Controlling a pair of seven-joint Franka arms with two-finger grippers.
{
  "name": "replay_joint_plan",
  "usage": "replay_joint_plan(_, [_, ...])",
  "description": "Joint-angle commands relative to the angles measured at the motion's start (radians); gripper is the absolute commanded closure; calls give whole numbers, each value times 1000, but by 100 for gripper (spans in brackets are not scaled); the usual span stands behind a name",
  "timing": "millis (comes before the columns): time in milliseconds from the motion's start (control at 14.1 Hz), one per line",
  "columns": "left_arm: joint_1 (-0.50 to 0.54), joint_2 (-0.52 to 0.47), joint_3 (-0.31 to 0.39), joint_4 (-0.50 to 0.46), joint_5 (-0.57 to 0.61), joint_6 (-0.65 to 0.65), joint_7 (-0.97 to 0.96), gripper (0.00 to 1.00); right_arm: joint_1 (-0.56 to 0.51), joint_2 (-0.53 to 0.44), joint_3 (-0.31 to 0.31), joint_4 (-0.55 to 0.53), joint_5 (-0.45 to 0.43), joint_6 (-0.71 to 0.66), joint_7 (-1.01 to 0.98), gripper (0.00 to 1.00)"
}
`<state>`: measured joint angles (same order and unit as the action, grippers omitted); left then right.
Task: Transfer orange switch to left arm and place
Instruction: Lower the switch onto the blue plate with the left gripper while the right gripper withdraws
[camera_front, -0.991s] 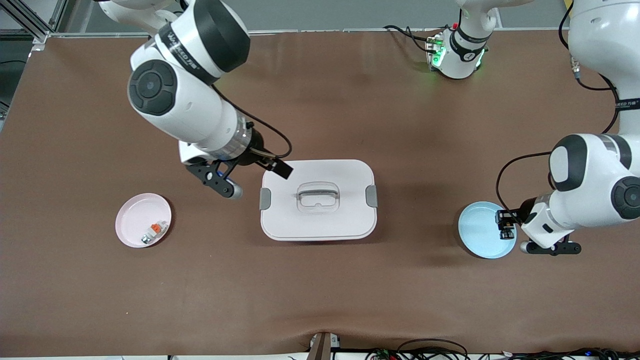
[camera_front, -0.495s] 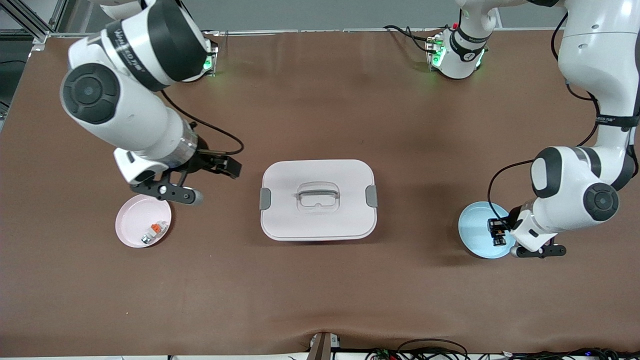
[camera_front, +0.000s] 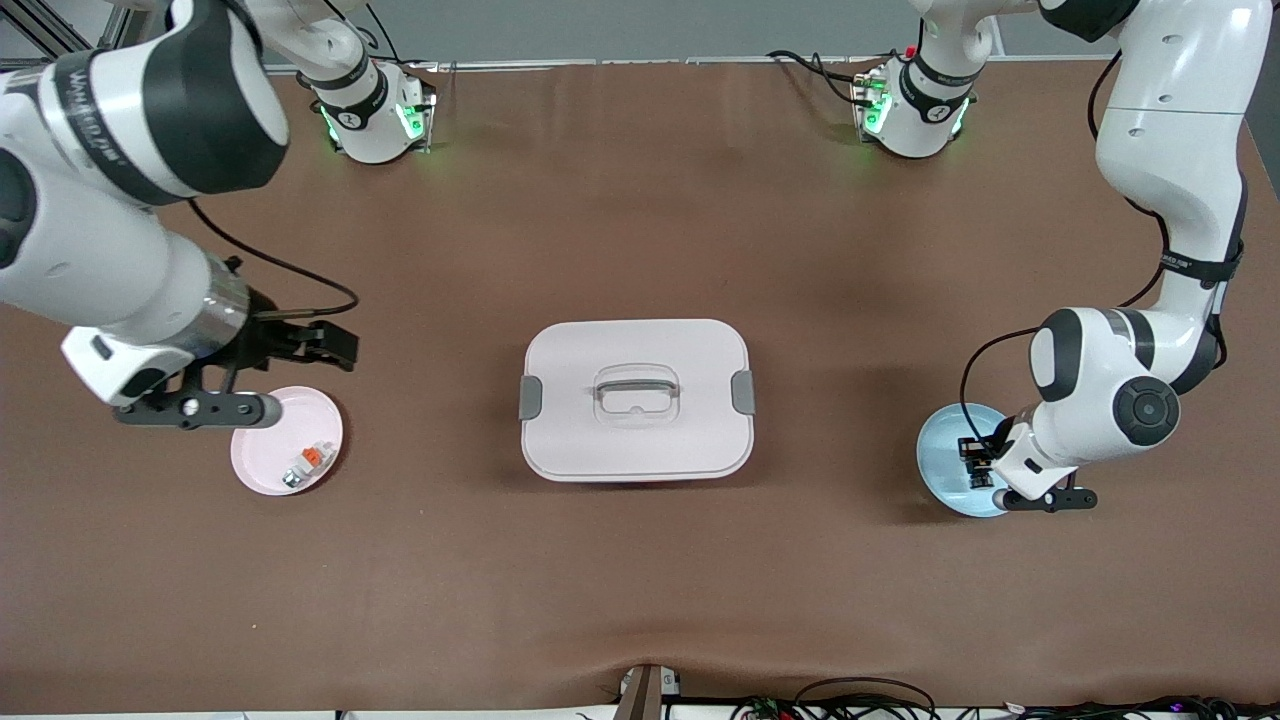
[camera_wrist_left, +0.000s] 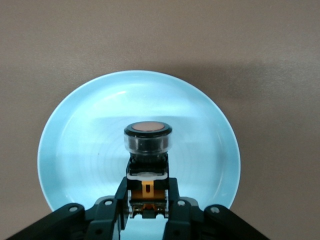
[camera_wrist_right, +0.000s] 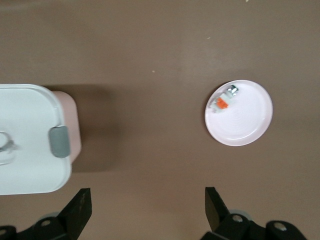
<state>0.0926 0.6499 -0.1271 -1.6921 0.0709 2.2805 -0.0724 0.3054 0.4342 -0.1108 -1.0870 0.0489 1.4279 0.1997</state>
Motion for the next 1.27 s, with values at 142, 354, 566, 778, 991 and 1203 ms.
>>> replay_joint_plan(142, [4,-12,-2,-8,35,19,-3,0,-115,-46,17,-48,-63,20,-181,0])
replay_joint_plan(354, [7,-62,-2,-8,36,-1,2,0,-182,-58,16,-50,-64,19,-210,0])
replay_joint_plan(566, [15,-134,-2,38,36,-108,8,0,-226,-74,19,-48,-61,17,-210,0])
replay_joint_plan(778, [39,-164,-3,155,40,-261,13,0,-255,-81,17,-47,-57,-9,-197,0])
replay_joint_plan(991, [42,-168,-2,244,40,-361,11,0,-287,-107,17,-47,-47,-6,-197,0])
replay_joint_plan(1203, [44,-194,0,261,40,-380,11,0,-302,-141,17,-48,-46,-24,-195,0])
